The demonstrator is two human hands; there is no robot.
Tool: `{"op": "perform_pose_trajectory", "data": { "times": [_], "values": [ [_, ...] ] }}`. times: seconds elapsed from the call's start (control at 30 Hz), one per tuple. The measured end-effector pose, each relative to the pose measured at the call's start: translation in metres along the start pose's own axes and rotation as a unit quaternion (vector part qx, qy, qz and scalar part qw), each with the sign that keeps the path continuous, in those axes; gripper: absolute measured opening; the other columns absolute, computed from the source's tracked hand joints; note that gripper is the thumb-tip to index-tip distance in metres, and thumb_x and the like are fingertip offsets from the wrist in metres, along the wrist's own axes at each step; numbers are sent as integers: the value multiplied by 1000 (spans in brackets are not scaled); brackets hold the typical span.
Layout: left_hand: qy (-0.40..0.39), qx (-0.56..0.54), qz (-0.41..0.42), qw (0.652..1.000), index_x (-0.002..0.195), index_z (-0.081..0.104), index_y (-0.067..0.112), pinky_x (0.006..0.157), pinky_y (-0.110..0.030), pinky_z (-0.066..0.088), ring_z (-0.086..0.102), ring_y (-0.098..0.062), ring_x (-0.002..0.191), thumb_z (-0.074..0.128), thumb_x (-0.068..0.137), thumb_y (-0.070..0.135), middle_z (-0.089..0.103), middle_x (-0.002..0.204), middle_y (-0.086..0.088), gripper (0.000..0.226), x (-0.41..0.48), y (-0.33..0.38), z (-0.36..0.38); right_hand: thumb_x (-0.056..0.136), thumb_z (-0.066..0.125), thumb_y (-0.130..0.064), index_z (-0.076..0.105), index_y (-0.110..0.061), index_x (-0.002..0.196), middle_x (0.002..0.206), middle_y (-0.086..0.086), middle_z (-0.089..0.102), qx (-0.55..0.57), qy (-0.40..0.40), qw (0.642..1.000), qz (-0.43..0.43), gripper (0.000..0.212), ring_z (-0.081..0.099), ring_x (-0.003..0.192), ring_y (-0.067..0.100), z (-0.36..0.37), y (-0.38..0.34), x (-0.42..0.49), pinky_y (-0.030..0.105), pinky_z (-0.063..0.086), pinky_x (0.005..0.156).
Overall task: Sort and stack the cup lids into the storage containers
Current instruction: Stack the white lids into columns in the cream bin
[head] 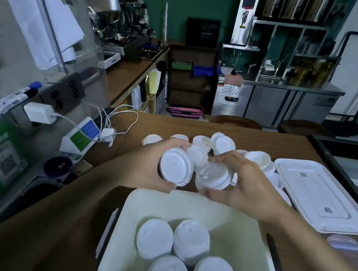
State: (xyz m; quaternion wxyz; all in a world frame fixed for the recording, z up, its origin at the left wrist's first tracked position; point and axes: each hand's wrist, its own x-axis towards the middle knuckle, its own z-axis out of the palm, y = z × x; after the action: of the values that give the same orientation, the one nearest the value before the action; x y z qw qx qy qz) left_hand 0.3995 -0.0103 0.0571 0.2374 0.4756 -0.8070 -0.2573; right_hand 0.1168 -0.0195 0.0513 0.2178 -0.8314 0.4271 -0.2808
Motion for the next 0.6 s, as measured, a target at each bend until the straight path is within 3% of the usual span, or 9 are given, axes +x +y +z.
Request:
{"op": "perform_pose_trajectory", "data": {
  "times": [0.13,0.27,0.4,0.6],
  "values": [
    [-26,10,-15,1000,148,40,40,98,-20,51,55,-1,124,95,71,22,57,128,25,97,-25,7,6,69,89,-55,67,-31,121,113,-20,65,11,-12,1000,-26,61,60,110,-1,8,-11,-21,19,48,90],
    [-55,27,-29,998,145,35,40,96,-26,56,61,-8,118,97,66,37,60,126,22,100,-47,14,17,73,85,-57,63,-31,128,118,-24,64,-5,-55,998,-42,65,59,109,-8,23,-16,-35,11,44,86],
    [-43,65,1,997,124,43,34,76,-40,57,66,-19,91,95,66,49,65,113,15,80,-60,26,24,74,82,-58,61,-31,118,109,-21,62,-31,-45,996,-76,56,60,100,1,24,-24,-44,24,48,81],
    [-16,157,42,987,119,53,28,74,-32,54,58,-15,88,92,60,61,51,111,15,78,-67,30,29,74,79,-62,60,-32,117,111,-23,57,-84,-96,988,-85,55,49,107,4,28,-23,-52,30,48,88]
  ]
}}
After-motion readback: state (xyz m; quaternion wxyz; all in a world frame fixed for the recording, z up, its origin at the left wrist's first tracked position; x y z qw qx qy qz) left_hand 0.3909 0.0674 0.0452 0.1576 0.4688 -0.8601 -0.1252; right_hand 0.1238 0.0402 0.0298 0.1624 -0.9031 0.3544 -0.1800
